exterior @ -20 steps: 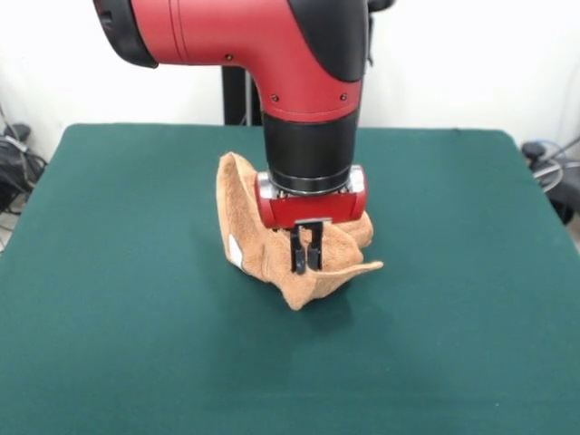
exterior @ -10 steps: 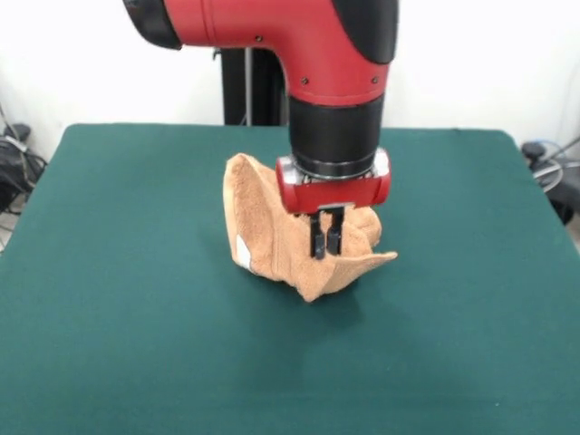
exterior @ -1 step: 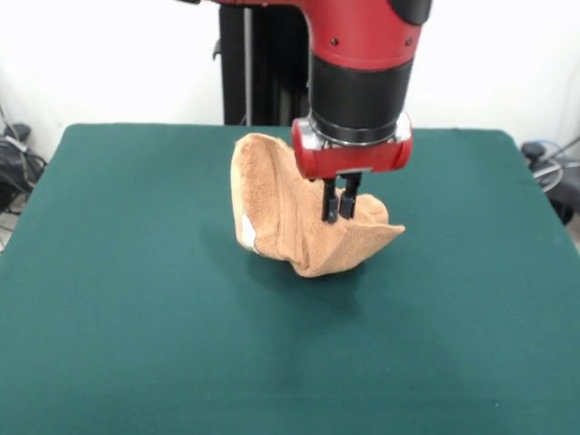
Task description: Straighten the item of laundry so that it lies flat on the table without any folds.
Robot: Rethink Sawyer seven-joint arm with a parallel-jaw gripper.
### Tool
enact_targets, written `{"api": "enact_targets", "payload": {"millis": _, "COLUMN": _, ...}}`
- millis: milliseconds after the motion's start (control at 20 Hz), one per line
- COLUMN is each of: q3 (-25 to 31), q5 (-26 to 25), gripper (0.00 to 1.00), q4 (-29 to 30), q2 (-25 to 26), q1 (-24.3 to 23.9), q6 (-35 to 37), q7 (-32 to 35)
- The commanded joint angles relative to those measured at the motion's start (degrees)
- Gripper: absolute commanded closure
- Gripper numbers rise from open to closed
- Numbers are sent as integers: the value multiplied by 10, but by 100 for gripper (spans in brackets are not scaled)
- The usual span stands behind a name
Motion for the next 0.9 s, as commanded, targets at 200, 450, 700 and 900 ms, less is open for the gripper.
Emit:
{"api": "enact_targets", "payload": {"millis": 200, "q3": 4, "q5": 11, "gripper": 100, "q4": -7, "q2": -26, "q1": 2, "q6": 46, "q7": 25}}
{"api": "enact_targets", "payload": {"millis": 450, "q3": 5, "q5": 20, "gripper": 100, "q4": -3, "q2": -43, "q1": -1, "q6": 62, "q7": 22}}
{"api": "enact_targets", "payload": {"millis": 700, "q3": 6, "q5": 28, "gripper": 100, "q4": 0, "q2": -57, "q1": -4, "q6": 79, "q7": 18}}
{"api": "enact_targets", "payload": {"millis": 900, "q3": 9, "q5": 37, "gripper": 100, "q4": 1, "q2": -71, "q1": -9, "q6": 98, "q7": 12}}
